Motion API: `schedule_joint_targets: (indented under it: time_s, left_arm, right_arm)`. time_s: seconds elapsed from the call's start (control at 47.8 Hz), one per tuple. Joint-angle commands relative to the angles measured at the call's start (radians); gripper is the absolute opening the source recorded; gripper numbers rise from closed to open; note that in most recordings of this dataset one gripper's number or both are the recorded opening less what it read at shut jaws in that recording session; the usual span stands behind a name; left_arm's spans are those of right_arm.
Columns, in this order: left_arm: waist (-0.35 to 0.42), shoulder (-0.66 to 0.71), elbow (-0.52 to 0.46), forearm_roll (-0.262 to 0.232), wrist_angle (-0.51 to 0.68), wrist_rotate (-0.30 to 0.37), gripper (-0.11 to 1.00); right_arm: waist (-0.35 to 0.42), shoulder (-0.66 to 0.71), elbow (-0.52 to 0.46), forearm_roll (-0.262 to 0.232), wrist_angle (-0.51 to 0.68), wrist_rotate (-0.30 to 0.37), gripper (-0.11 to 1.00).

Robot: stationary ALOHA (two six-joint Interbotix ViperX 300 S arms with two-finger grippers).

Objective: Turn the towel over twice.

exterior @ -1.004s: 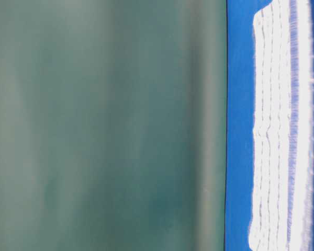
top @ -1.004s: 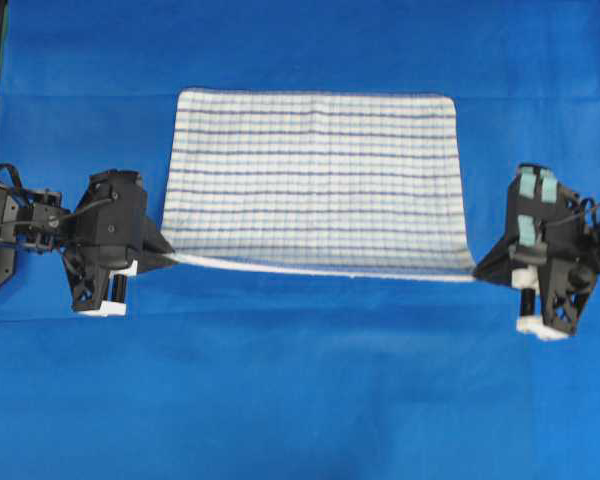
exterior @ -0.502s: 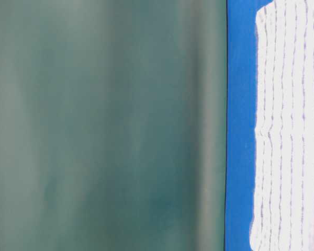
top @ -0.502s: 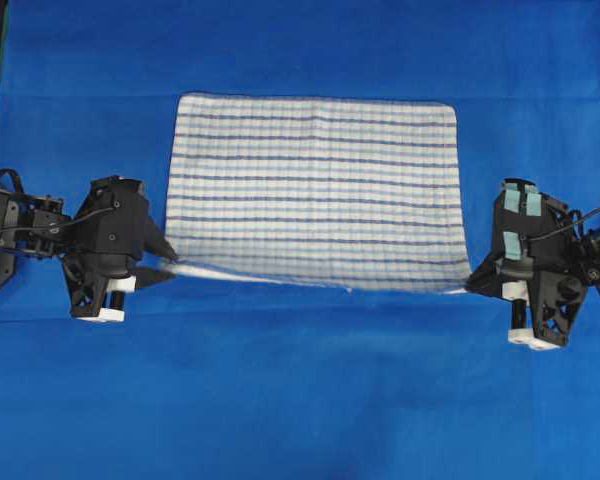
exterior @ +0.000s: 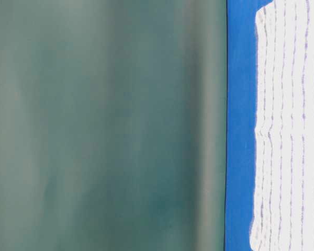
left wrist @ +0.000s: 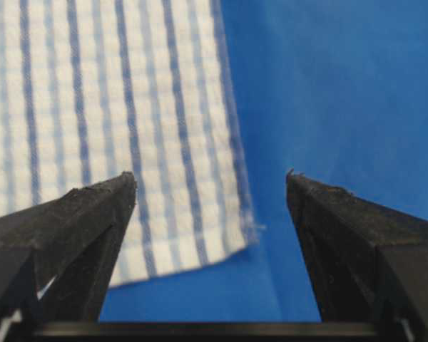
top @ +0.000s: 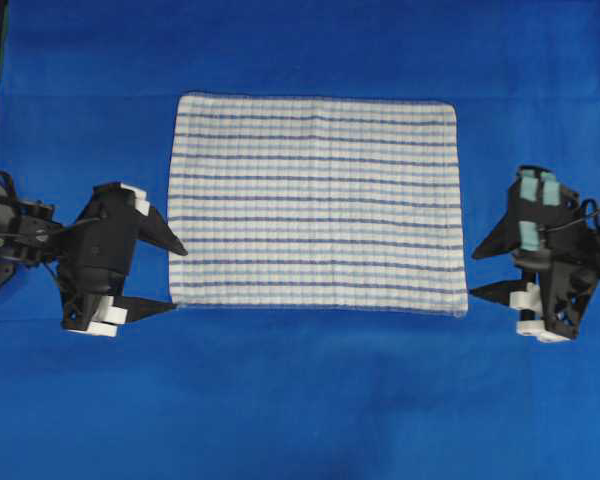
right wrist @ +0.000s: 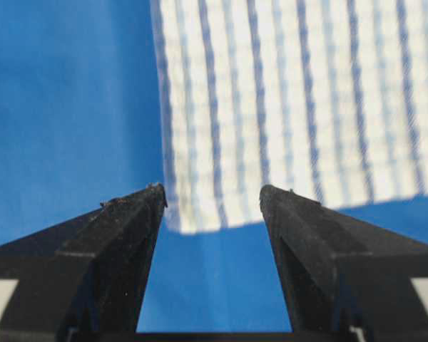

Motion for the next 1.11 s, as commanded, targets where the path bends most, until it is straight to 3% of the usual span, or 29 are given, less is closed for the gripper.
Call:
schedule_joint_targets:
  time_s: [0.0, 0.209, 0.397, 0.732, 0.878, 1.087]
  left_arm:
    - [0.017, -0.061, -0.032, 0.000, 0.003, 0.003, 0.79]
    - [0.071, -0.202, -0.043, -0.002, 0.003, 0.006, 0.79]
    - [0.137, -0.348, -0.043, 0.000, 0.011, 0.008, 0.78]
    - [0.239, -0.607, -0.041, 0.000, 0.210, 0.041, 0.78]
    - [0.255, -0.692, -0.025, -0.002, 0.290, 0.046, 0.78]
    - [0.256, -0.807, 0.060, 0.000, 0.304, 0.044, 0.78]
  right_arm:
    - [-0.006, -0.052, -0.037, -0.060, 0.000, -0.002, 0.61]
    - [-0.037, -0.161, -0.061, -0.193, 0.002, -0.002, 0.62]
    - [-0.092, -0.295, -0.061, -0.270, 0.046, -0.006, 0.62]
    - [-0.115, -0.497, -0.064, -0.347, 0.232, -0.017, 0.62]
    - [-0.115, -0.566, -0.031, -0.354, 0.278, -0.017, 0.61]
    - [-0.115, -0.663, 0.052, -0.354, 0.267, -0.002, 0.61]
